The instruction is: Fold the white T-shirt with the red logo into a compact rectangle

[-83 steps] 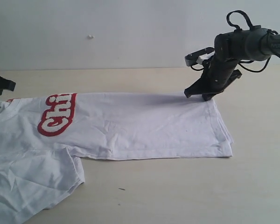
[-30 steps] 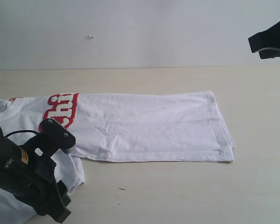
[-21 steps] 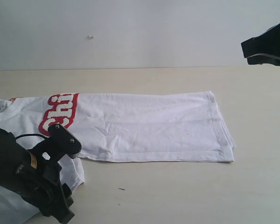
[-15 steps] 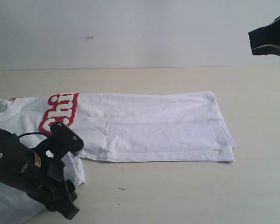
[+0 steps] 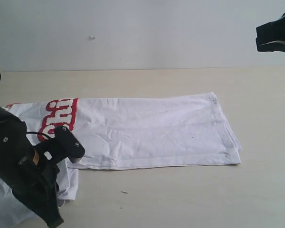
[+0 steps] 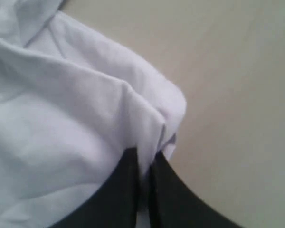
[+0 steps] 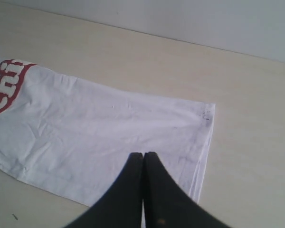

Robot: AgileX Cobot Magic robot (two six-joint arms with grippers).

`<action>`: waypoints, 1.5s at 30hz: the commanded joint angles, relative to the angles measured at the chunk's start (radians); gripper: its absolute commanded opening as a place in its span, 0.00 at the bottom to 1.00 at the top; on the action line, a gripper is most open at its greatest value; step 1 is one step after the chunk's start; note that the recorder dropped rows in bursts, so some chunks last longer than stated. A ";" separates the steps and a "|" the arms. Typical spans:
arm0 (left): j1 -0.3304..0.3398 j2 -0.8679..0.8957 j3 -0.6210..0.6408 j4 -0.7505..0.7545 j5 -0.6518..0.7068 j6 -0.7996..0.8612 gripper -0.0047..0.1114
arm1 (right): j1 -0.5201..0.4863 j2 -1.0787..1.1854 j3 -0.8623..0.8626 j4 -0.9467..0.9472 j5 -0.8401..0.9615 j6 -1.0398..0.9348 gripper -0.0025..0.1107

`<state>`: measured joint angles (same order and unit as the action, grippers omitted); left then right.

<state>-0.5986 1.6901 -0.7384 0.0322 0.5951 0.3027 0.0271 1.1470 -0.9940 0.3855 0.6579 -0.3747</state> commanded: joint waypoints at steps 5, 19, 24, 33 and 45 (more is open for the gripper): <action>-0.008 -0.064 -0.208 0.439 0.124 0.005 0.04 | -0.003 -0.005 0.001 0.039 0.021 -0.021 0.02; -0.004 0.066 -0.230 1.051 -0.277 0.123 0.04 | -0.003 -0.005 0.001 0.086 0.055 -0.044 0.02; 0.059 0.148 -0.230 1.131 -0.421 0.123 0.14 | -0.003 -0.005 0.001 0.086 0.062 -0.043 0.02; 0.182 0.252 -0.308 1.161 -0.515 0.050 0.52 | -0.003 -0.005 0.001 0.108 0.064 -0.048 0.02; 0.189 0.140 -0.380 1.155 -0.486 -0.516 0.51 | -0.003 -0.012 0.001 0.111 0.062 -0.050 0.02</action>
<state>-0.4106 1.8743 -1.1100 1.1910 0.0592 -0.0109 0.0271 1.1458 -0.9940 0.4932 0.7211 -0.4156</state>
